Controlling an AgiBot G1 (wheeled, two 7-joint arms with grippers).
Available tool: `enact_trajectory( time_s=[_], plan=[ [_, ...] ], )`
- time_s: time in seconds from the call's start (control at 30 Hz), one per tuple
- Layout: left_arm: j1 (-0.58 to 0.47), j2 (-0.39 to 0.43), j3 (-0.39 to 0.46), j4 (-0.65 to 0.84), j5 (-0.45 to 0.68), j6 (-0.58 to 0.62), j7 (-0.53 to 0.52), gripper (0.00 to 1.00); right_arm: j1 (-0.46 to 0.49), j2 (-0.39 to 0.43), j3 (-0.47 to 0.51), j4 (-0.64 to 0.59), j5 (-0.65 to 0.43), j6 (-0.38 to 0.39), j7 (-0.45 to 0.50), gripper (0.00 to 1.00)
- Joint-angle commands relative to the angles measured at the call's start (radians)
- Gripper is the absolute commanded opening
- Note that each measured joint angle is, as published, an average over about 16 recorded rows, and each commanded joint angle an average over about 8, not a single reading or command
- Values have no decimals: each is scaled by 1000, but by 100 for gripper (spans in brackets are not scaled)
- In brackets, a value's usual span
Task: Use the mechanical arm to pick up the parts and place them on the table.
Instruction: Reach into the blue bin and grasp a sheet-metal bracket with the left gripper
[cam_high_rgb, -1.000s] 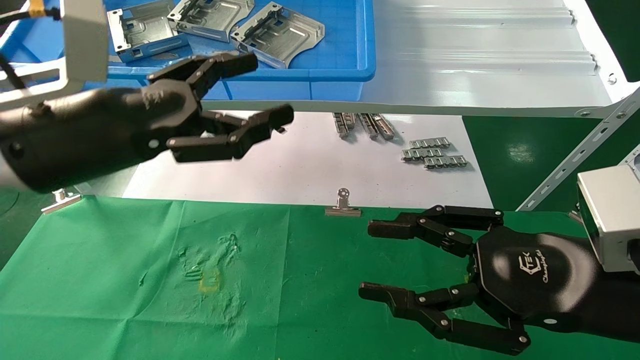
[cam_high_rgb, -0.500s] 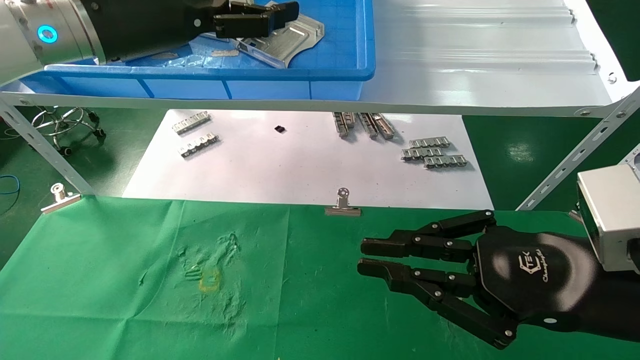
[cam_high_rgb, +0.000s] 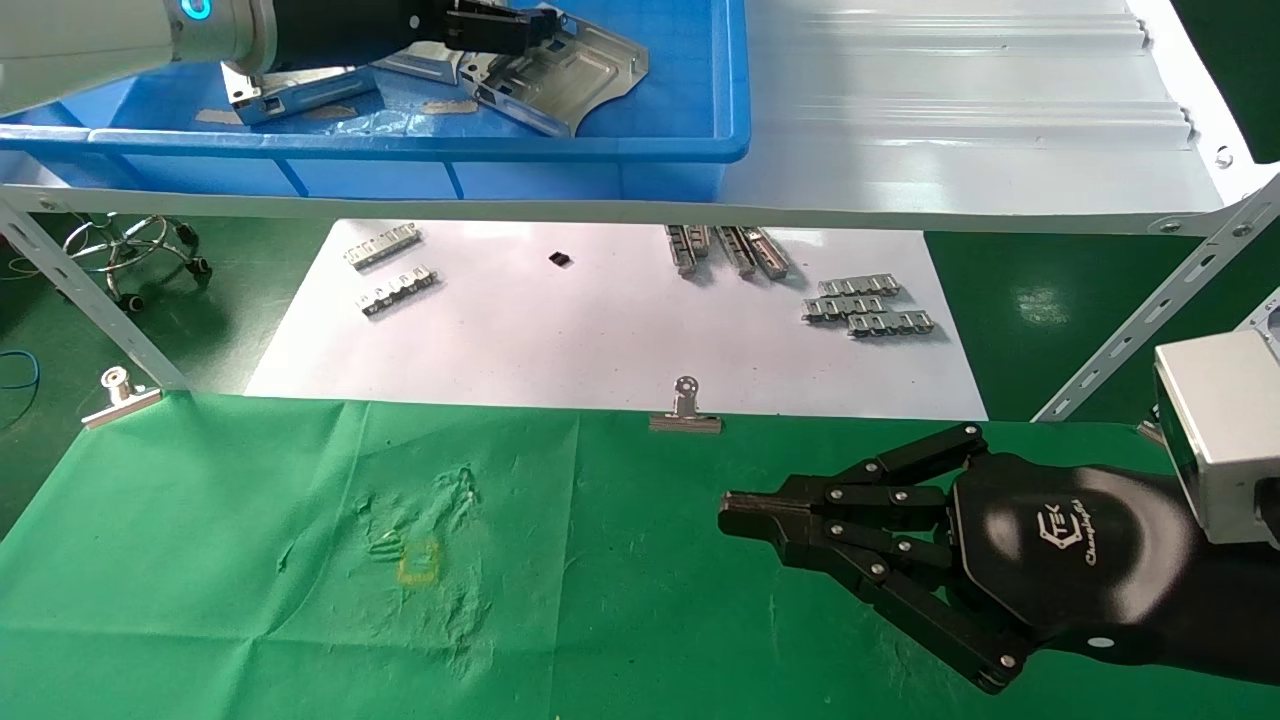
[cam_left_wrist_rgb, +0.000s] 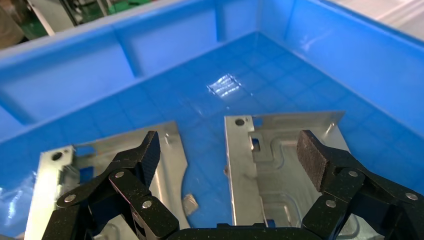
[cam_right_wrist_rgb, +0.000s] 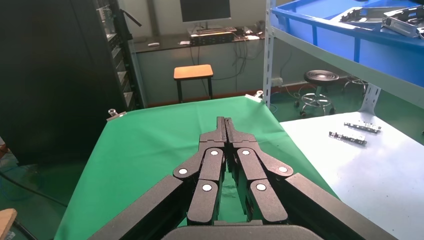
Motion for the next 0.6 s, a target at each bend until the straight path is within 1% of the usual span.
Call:
enact_trajectory(
  time_s=[0.03,0.07,0.1,0.27,0.3,0.33,0.37,0.6],
  plan=[
    [-16,19,7,42,10,-4,2,97,0,0,0,0,0,0,0,0],
    [-19,24,8,53,12,-6,2,89,0,0,0,0,0,0,0,0],
    [-22,29,10,62,14,-9,3,80,0,0,0,0,0,0,0,0],
    [-23,46,13,85,17,-29,10,17,0,0,0,0,0,0,0,0],
    [-21,48,14,85,16,-34,11,8,0,0,0,0,0,0,0,0],
    [-19,50,14,86,16,-38,12,3,0,0,0,0,0,0,0,0],
    [-17,52,15,85,15,-43,13,0,0,0,0,0,0,0,0,0],
    [-3,56,22,76,17,-63,10,0,0,0,0,0,0,0,0,0]
  ],
)
